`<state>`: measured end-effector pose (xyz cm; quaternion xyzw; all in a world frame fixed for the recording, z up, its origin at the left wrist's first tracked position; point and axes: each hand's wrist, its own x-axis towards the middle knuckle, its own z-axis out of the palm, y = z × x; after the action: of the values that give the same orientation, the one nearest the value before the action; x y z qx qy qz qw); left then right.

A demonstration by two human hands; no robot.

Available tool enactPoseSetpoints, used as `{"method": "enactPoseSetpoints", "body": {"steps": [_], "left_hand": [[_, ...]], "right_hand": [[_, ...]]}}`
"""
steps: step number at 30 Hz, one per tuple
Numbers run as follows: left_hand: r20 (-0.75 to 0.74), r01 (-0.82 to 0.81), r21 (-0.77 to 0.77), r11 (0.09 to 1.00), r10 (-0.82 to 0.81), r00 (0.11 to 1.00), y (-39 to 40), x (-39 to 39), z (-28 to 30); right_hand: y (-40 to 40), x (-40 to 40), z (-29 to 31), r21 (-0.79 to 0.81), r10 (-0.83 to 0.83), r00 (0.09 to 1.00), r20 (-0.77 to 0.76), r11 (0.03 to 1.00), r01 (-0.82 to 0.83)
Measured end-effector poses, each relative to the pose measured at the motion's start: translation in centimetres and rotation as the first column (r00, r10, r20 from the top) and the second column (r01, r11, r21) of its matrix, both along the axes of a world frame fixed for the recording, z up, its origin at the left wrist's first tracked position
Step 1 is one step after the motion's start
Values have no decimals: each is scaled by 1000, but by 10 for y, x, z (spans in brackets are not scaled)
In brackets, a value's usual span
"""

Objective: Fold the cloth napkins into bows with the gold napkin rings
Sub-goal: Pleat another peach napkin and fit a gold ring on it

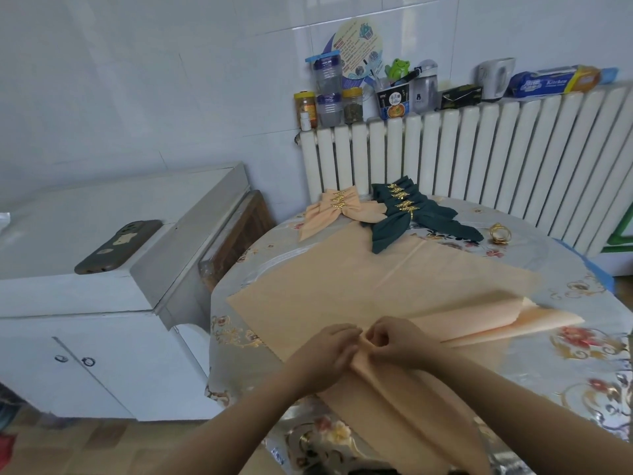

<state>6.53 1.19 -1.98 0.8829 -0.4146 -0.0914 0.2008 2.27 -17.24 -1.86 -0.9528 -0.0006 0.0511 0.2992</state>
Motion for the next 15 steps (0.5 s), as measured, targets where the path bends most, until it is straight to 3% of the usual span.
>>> {"method": "enactPoseSetpoints", "body": {"steps": [4,12,15], "left_hand": [[70,79,45,996,-82,994,-4,-2,-27],[34,7,52,999,-9,999,-11,1,-29],[129,29,136,990,-46,991,-13,0,-32]], "right_hand": [[-13,4,-1,6,70,998,1,998,-70],[-16,0,-10,-8,138,990,39,990,-138],[-12,-9,-16,-234,123,988,88,967,-100]]}}
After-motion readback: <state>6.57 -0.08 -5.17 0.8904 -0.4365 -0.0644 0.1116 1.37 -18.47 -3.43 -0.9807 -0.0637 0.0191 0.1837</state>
